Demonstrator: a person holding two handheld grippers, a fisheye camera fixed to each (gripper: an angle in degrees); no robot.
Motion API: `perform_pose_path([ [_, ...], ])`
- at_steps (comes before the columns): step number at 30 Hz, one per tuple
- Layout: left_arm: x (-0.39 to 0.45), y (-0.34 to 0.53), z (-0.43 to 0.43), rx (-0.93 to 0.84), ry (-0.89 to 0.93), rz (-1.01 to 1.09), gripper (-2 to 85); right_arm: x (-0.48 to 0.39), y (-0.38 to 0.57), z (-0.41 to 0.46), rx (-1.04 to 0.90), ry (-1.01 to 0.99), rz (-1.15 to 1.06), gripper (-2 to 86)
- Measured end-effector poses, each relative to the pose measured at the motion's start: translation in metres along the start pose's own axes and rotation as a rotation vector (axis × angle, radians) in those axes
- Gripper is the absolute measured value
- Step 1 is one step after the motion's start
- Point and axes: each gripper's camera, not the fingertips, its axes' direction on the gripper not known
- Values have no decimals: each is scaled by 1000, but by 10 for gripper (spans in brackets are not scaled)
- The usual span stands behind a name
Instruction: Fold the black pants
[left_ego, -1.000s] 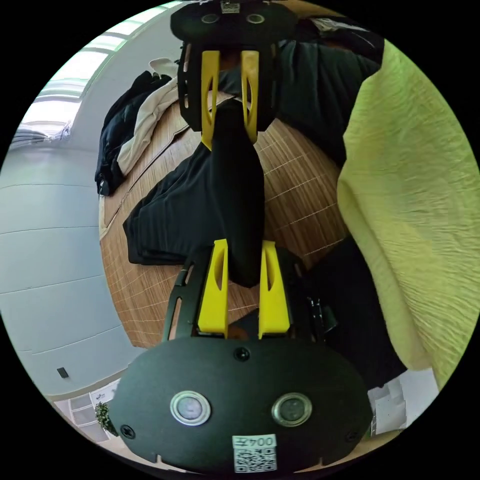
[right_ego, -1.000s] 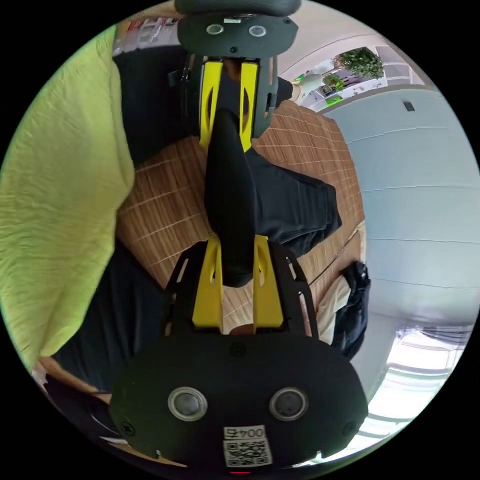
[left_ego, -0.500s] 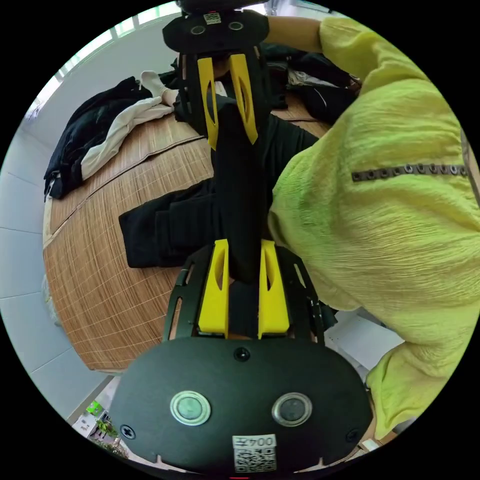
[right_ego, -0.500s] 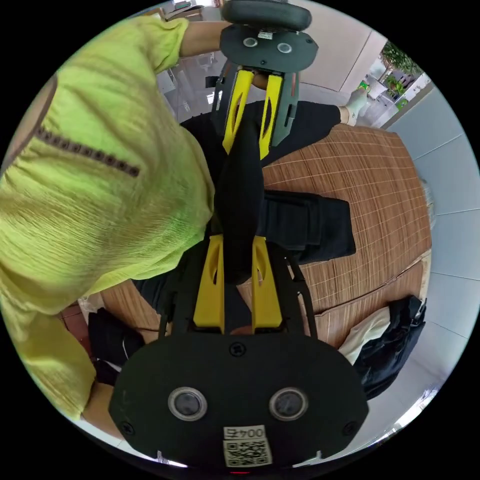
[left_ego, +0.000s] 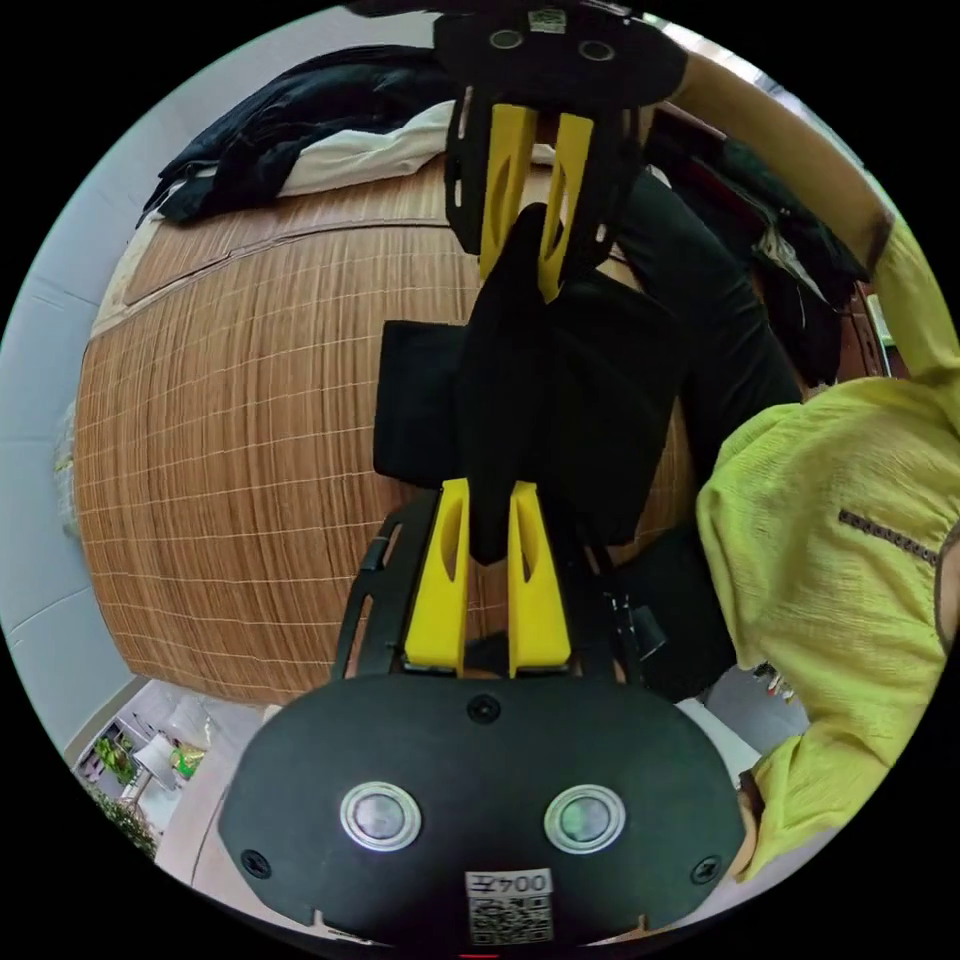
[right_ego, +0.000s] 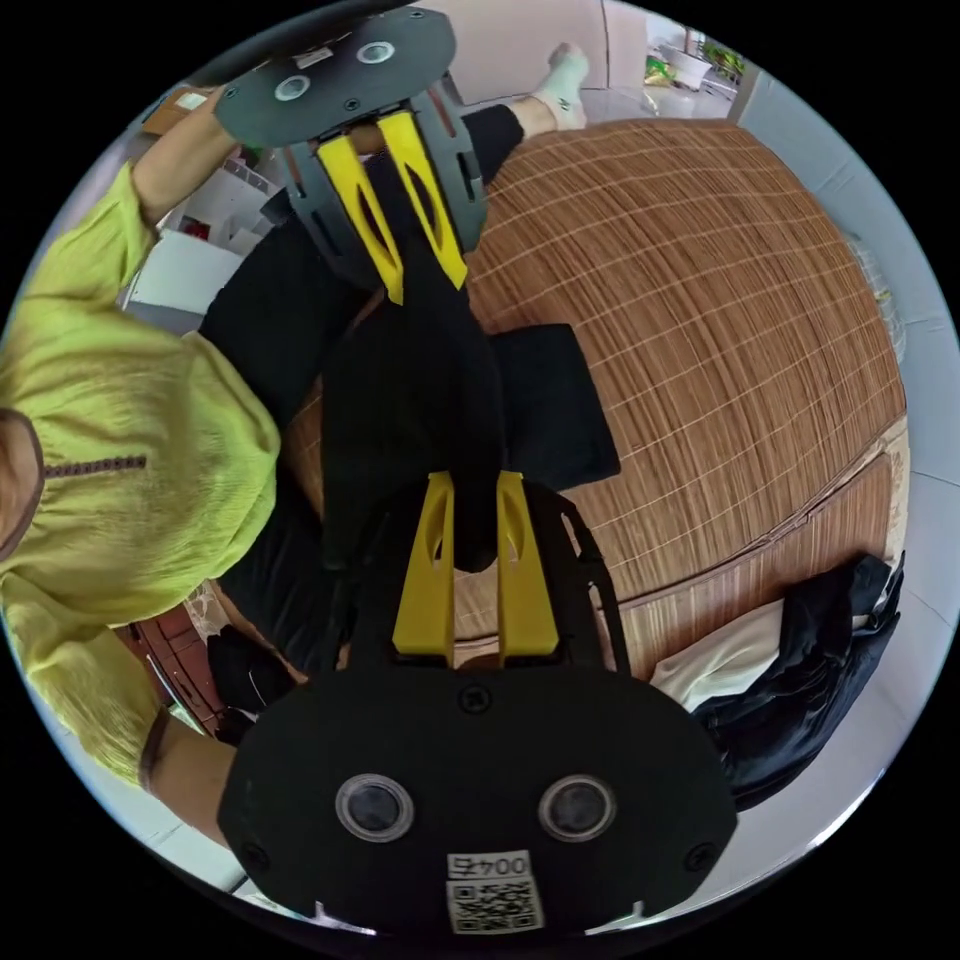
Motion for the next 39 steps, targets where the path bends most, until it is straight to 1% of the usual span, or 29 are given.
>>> perform_pose_path([
  [5, -44, -7, 37, 15, -20, -113, 43, 74, 4, 60, -12, -8, 96, 54],
  [8, -55, -3, 58, 51, -28, -165, 61, 100, 12, 98, -3, -33, 158, 66],
  [12, -61, 27, 60, 176, -45, -258, 94, 119, 34, 126, 67, -87, 255, 80],
  [14, -62, 47, 54, 219, -57, -319, 106, 124, 56, 133, 109, -118, 323, 105],
  [16, -49, 84, 35, 318, -128, -404, 101, 121, 80, 128, 158, -97, 398, 117],
  [18, -26, 113, 19, 383, -207, -446, 90, 108, 112, 116, 254, -44, 483, 113],
  [20, 10, 137, 9, 443, -248, -422, 75, 68, 157, 102, 401, 14, 564, 111],
  [21, 39, 149, 6, 483, -263, -389, 63, 54, 167, 101, 430, 19, 570, 110],
  [23, 88, 160, 11, 540, -318, -332, 45, -13, 198, 109, 523, 89, 574, 105],
  [25, 147, 159, 33, 549, -440, -271, 29, -61, 213, 125, 554, 118, 594, 97],
  [27, 175, 147, 56, 504, -522, -281, 21, -102, 223, 146, 602, 128, 627, 87],
  [28, 180, 142, 64, 481, -531, -280, 19, -122, 224, 162, 601, 139, 649, 82],
  [30, 192, 125, 95, 375, -527, -263, 10, -143, 219, 191, 532, 184, 684, 77],
  [32, 193, 123, 106, 362, -501, -300, 7, -152, 210, 232, 423, 244, 726, 71],
  [34, 190, 125, 104, 345, -464, -312, 6, -151, 208, 260, 390, 230, 749, 67],
  [36, 179, 130, 102, 334, -386, -323, 7, -152, 213, 280, 422, 221, 774, 65],
  [39, 171, 141, 103, 344, -338, -326, 12, -154, 232, 294, 493, 152, 804, 65],
])
